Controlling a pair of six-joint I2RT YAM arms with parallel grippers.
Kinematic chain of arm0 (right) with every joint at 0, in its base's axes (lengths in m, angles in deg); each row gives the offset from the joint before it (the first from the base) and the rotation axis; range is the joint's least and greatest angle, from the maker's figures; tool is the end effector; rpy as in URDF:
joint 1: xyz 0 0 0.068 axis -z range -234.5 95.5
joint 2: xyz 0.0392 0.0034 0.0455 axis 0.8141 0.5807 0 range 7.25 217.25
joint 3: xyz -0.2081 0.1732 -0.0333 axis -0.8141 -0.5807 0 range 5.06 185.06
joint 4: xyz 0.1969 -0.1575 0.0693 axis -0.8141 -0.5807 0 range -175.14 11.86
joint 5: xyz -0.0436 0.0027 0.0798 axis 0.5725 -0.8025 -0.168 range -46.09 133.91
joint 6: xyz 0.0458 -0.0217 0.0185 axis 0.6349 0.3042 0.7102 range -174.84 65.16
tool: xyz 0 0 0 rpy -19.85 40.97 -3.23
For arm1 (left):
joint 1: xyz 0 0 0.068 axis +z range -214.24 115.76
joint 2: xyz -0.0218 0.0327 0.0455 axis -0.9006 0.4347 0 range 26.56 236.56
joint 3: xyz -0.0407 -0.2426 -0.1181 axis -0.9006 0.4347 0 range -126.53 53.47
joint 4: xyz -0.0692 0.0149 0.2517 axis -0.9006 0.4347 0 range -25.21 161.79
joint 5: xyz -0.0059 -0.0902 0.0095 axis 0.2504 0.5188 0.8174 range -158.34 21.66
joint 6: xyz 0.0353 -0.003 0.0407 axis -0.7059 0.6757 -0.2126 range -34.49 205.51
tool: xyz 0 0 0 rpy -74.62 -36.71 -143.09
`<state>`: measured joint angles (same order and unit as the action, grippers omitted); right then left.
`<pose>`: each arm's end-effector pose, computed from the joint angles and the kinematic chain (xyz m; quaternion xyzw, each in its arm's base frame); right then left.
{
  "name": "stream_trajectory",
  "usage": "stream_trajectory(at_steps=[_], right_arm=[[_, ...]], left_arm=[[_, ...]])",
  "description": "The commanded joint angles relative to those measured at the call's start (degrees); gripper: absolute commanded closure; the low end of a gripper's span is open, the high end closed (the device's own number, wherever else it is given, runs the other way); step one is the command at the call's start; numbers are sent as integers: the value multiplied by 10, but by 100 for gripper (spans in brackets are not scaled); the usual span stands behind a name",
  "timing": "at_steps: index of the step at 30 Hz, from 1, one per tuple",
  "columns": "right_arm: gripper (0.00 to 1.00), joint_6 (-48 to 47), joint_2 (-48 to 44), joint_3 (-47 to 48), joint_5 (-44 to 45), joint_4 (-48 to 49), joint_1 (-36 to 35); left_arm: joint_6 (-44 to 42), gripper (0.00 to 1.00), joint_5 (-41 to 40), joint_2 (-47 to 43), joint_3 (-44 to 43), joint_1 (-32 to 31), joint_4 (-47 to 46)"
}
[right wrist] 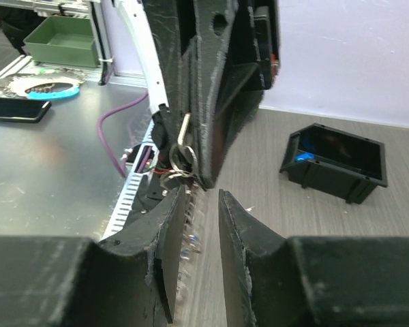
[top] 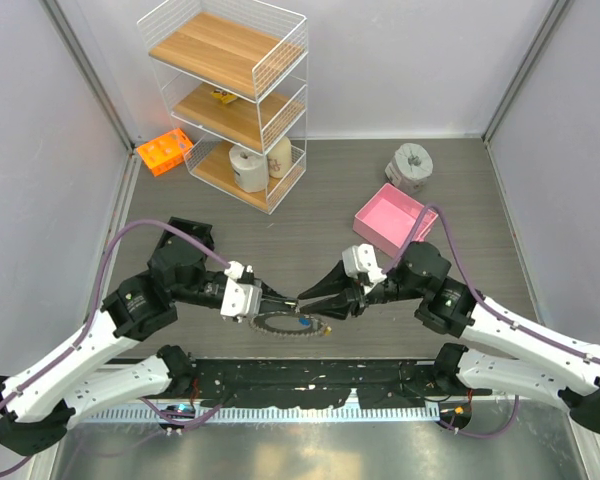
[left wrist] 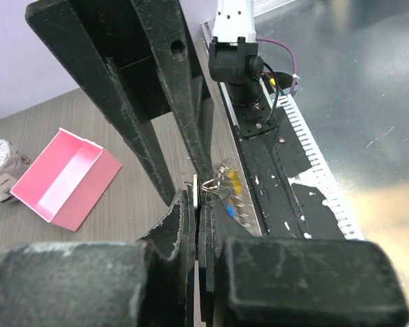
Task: Remove the keys from the keyring
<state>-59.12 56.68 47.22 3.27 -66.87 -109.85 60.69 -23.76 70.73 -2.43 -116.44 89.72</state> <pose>0.0946 0.1775 0.3496 -0.5384 0.4286 0.5094 0.5167 0.0751 -0.1378 0.3833 0.6359 0.4207 -0.4248 0.4880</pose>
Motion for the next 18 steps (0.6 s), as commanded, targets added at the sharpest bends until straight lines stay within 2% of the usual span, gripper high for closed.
stream_trajectory(at_steps=[1,7,13,18], right_arm=[[68,23,5,20,-15,55,-21],[67,32,22,21,-10,70,-35],[58,54,38,13,-5,102,-41],[59,77,46,5,-4,116,-41]], left_arm=[[-15,100,12,-9,-4,0,-56],[-17,100,8,-16,0,0,-63],[-21,100,-1,-22,3,0,-71],[-38,100,-8,-21,-1,0,-68]])
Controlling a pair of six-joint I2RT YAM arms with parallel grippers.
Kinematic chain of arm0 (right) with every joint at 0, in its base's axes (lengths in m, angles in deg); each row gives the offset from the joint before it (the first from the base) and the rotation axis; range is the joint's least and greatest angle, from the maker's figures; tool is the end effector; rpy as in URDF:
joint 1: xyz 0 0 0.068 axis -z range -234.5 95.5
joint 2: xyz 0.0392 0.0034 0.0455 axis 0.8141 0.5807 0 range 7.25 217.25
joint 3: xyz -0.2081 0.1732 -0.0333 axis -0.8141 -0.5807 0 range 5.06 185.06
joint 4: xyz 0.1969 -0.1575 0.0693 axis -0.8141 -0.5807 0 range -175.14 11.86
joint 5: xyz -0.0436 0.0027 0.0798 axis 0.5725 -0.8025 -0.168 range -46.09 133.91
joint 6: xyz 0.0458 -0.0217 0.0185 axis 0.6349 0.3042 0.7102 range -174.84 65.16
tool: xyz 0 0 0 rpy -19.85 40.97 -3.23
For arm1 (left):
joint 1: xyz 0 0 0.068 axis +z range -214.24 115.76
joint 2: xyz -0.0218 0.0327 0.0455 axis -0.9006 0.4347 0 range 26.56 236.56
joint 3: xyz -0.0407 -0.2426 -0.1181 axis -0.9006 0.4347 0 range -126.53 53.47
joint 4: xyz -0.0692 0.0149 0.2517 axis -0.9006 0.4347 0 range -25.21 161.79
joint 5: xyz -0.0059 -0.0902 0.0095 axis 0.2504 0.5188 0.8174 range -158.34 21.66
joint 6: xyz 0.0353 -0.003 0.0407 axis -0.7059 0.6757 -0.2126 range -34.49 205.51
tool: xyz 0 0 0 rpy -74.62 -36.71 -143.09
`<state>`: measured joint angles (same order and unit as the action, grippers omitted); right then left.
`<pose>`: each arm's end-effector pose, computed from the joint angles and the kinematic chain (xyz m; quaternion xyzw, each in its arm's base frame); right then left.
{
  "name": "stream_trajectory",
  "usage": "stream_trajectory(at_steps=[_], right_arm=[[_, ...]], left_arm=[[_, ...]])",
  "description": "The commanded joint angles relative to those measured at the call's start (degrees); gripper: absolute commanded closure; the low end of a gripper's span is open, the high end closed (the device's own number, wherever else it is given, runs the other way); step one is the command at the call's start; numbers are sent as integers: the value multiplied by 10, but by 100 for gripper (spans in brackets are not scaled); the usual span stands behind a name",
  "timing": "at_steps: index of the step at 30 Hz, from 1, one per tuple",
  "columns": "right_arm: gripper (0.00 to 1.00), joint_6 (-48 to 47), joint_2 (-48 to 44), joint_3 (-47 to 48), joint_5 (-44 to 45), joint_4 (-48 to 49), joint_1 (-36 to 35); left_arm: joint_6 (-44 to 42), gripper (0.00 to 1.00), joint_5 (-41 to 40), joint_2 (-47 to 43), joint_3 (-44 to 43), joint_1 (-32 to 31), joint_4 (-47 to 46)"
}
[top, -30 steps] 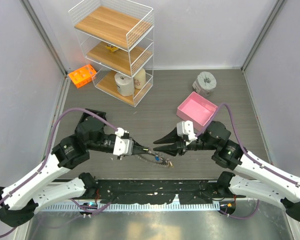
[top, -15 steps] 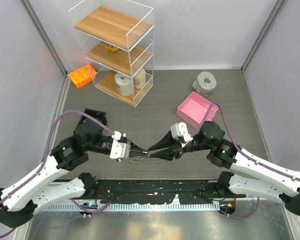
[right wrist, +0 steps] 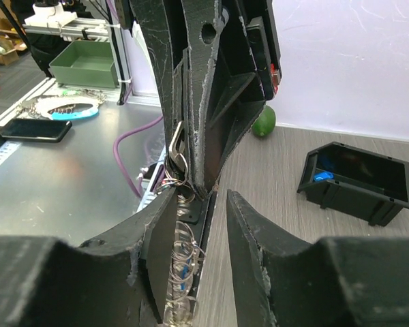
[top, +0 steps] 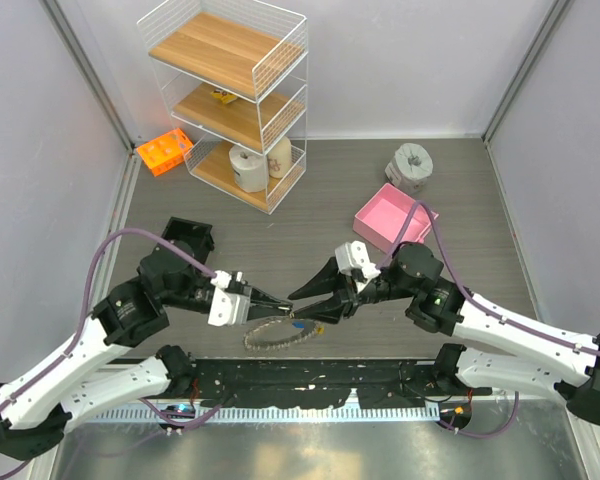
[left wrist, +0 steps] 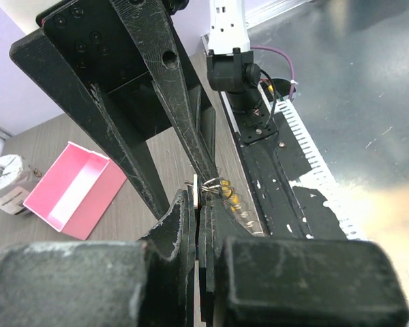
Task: Remove the keys from the keyring
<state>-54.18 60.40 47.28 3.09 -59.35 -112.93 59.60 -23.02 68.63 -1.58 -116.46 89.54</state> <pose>0.0921 0.1943 0.3510 -0.5276 0.4121 0.5478 0.5017 0.0694 -0.1310 0.3837 0.6400 0.4027 -0.4236 0.4989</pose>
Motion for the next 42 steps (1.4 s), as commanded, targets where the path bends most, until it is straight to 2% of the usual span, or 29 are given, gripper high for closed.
stream_trajectory(at_steps=[1,3,7,12,16,20,27,36,42], right_arm=[[59,28,3,2,-1,33,-11],[56,24,-13,-2,10,15,-11],[46,-21,-68,-13,61,-66,-11],[38,-59,-148,-32,126,-124,-8],[38,-73,-167,-34,132,-153,-9],[38,-70,-146,-28,110,-145,-8],[39,-46,-91,-32,61,-83,-8],[39,-31,-68,-56,19,-15,-8],[39,-43,-41,-36,4,-12,-7]], left_arm=[[-32,100,-15,1,-14,0,-60],[-37,100,-11,14,-50,0,-18],[-36,100,-20,60,-154,-9,142],[9,100,-87,114,-239,-50,299],[32,100,-144,144,-283,-73,382],[33,100,-203,201,-334,-103,462],[26,100,-356,286,-398,-177,529],[-11,100,-335,276,-417,-191,522],[-27,100,-319,272,-418,-195,516]])
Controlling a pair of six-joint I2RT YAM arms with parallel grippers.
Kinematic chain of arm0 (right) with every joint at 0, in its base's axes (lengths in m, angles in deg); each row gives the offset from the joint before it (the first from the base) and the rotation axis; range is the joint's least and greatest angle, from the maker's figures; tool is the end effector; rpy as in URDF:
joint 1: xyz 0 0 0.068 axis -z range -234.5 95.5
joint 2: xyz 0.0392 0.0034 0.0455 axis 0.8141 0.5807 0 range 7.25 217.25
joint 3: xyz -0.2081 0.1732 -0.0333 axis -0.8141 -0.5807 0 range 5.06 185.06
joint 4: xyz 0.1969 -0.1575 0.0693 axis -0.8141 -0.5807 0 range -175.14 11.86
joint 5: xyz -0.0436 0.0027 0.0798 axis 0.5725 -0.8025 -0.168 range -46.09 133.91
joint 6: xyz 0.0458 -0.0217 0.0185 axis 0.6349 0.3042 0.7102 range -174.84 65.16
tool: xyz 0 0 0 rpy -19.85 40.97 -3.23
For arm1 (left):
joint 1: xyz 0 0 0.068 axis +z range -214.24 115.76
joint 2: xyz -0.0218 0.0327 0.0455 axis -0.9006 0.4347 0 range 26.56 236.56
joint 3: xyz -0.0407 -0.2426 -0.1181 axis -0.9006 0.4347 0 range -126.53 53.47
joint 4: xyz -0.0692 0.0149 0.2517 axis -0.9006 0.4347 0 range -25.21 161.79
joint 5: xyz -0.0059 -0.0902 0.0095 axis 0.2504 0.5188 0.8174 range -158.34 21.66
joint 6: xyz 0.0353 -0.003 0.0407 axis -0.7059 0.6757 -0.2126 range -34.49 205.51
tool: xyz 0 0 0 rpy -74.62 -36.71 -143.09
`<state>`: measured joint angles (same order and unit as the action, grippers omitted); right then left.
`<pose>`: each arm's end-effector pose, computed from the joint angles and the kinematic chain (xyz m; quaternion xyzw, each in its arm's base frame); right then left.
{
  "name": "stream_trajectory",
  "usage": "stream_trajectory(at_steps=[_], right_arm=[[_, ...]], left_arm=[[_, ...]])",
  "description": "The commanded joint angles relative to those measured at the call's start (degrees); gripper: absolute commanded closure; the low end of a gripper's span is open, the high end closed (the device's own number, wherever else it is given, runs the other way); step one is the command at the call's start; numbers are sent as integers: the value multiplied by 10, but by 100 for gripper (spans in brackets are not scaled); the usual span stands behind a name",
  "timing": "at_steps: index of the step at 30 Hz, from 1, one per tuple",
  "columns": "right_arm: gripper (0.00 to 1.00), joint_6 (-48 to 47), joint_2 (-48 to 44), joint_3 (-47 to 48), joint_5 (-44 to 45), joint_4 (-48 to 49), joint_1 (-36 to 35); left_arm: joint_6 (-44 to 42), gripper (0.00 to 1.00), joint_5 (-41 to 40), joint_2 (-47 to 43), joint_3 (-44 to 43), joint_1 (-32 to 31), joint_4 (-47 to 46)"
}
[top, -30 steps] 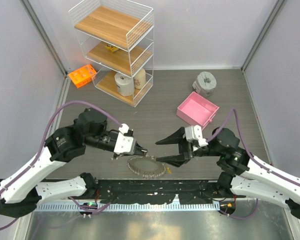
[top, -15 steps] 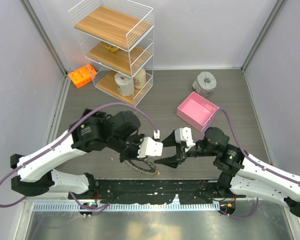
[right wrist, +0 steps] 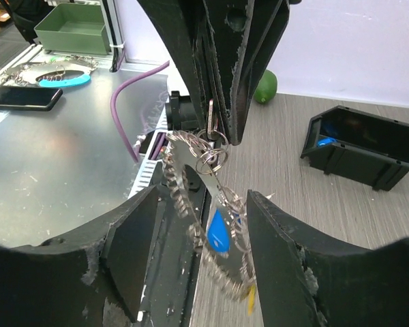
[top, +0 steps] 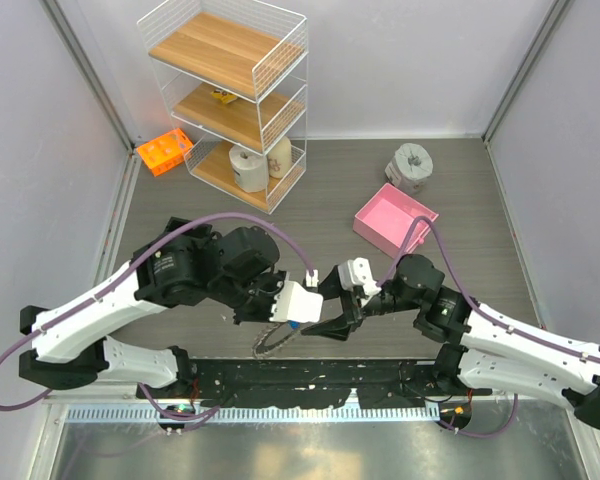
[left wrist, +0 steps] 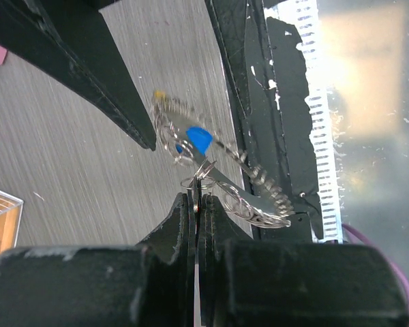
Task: Remove the keys from the keyring
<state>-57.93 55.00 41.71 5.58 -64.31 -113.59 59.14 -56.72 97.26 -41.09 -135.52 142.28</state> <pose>0.0820 0.1798 0.3254 -0.5401 0.4355 0.5210 0.4972 0.0563 -0.1889 0.4290 0.7323 0.5985 -0.2075 0.2502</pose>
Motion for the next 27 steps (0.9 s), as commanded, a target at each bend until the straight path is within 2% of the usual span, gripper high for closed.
stream_trajectory(at_steps=[1,10,19,27], right_arm=[[40,-10,14,22,-22,37,-1],[39,-46,36,54,-42,18,13],[40,-39,69,49,-67,69,15],[28,-38,109,69,-106,81,15]], left_arm=[[-26,100,20,-17,-22,-4,-10],[-46,100,48,-38,-23,-7,-14],[-56,100,50,-42,-27,-8,-16],[-65,100,66,-43,-33,-10,-19]])
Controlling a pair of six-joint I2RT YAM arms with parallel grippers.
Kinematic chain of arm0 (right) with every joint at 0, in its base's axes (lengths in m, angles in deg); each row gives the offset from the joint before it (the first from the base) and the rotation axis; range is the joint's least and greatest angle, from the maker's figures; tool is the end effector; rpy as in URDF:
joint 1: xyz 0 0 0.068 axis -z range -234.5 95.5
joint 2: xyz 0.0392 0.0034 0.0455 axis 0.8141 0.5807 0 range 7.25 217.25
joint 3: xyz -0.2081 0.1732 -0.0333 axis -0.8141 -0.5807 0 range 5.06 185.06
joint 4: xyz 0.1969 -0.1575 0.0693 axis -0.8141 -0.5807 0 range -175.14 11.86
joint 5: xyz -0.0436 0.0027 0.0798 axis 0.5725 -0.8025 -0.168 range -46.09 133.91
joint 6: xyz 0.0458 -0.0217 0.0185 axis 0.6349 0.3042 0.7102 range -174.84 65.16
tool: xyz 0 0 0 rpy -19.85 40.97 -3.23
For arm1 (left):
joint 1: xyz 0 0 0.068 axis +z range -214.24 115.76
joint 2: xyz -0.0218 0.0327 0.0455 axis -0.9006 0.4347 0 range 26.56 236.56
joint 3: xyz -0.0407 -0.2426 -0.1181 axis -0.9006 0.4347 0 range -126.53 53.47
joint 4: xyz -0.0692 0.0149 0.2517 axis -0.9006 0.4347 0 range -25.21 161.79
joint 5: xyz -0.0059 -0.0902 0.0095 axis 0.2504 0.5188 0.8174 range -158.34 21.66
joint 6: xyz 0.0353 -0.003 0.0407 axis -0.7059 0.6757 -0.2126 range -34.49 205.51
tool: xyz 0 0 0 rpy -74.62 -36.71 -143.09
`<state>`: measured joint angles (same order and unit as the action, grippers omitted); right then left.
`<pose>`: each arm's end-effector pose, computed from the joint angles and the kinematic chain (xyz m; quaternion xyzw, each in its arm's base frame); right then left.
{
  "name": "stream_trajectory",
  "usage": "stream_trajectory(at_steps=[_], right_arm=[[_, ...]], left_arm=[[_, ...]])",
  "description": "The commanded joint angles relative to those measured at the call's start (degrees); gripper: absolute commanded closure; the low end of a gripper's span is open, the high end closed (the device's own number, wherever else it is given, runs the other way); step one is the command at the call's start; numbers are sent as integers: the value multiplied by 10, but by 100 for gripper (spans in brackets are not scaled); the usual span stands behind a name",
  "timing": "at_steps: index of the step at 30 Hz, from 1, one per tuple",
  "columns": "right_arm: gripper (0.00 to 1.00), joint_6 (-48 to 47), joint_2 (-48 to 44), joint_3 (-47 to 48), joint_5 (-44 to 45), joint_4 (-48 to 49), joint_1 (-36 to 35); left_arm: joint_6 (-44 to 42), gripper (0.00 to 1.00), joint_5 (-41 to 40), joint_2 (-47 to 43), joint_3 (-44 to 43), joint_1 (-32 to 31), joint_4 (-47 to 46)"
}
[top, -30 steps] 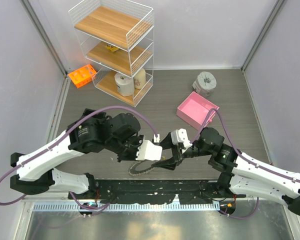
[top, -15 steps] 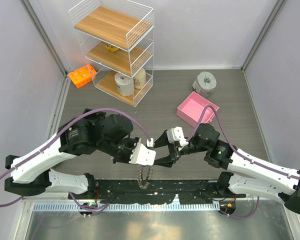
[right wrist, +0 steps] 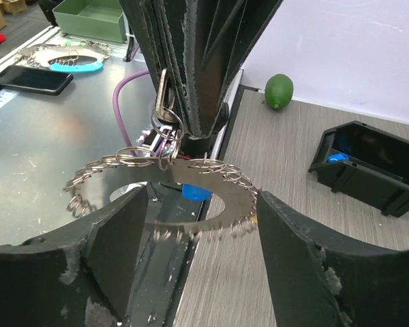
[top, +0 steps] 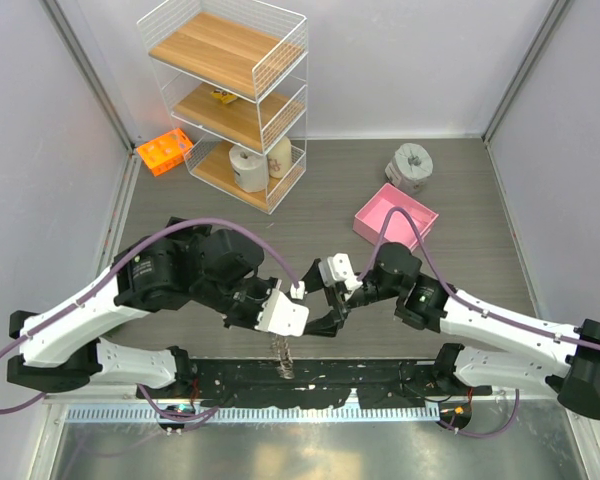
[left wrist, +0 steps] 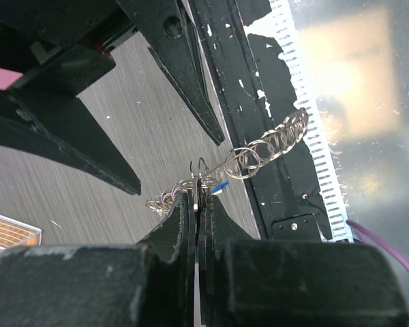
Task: Remove the keys from the keyring
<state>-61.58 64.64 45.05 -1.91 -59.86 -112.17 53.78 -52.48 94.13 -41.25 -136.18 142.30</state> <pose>0.1006 0.2066 0.3213 -0.5792 0.3990 0.5288 0.4751 0.0461 -0.1731 0.4394 0.7615 0.5390 -0.2373 0.2708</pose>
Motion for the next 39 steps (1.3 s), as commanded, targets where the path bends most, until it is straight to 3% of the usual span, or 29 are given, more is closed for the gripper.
stream_trajectory(at_steps=[1,8,12,18,25,34,39], right_arm=[[27,-2,16,38,-36,39,1],[14,-9,28,47,-44,58,0],[13,-8,36,53,-45,60,-5],[19,-18,44,62,-40,31,-16],[33,-20,9,55,-45,-18,-17],[31,29,-67,-2,-26,-6,-17],[31,66,-64,13,-30,19,-17]], left_arm=[[-12,100,28,-13,-31,-5,-20],[-15,100,48,-10,-36,-6,-25],[-18,100,50,-8,-40,-7,-26],[-18,100,47,-4,-49,-7,-25],[-20,100,30,-8,-49,-8,-23],[-25,100,26,-9,-41,-9,-25],[-36,100,20,-12,-33,-18,-31]])
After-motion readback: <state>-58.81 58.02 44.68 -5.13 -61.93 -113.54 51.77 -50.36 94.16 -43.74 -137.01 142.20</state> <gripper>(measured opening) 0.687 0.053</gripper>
